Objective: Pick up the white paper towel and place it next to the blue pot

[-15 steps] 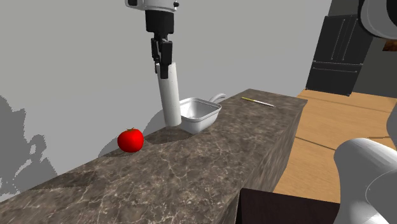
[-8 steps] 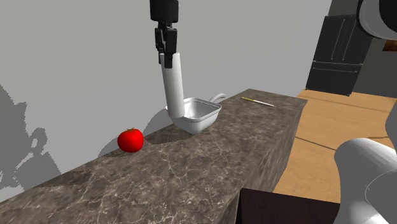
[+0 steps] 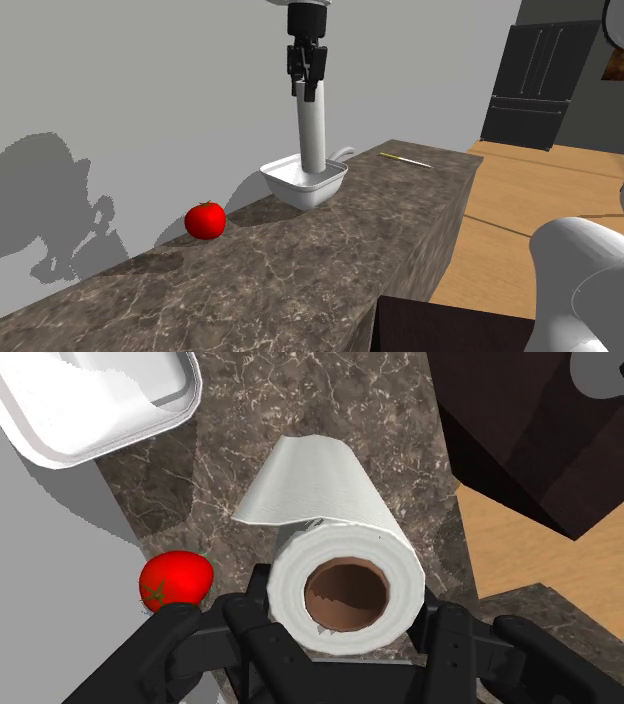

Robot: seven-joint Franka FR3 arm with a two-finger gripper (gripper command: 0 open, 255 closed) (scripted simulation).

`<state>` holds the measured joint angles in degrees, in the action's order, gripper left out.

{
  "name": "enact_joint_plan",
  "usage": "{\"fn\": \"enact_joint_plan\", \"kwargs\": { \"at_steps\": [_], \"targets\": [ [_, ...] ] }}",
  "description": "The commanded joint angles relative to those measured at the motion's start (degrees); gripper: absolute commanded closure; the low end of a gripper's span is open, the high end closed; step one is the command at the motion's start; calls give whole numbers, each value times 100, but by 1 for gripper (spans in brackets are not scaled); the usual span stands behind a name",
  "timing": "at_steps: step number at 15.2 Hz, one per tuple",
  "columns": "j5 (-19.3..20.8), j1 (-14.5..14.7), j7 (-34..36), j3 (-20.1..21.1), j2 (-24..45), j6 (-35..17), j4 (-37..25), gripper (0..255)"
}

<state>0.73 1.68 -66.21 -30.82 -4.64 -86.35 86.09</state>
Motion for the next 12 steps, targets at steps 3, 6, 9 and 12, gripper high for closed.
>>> {"fn": "enact_joint_plan", "kwargs": {
  "at_steps": [3,6,9,12],
  "targets": [
    [111,-208,-468,-247,-233,21,180,255],
    [153,-370,-856,-472,-313,40,225,255],
    [160,-534,-1275,-727,-325,69,202,255],
    [120,-705,-1729,-1011,-262,107,113,255]
  ]
}}
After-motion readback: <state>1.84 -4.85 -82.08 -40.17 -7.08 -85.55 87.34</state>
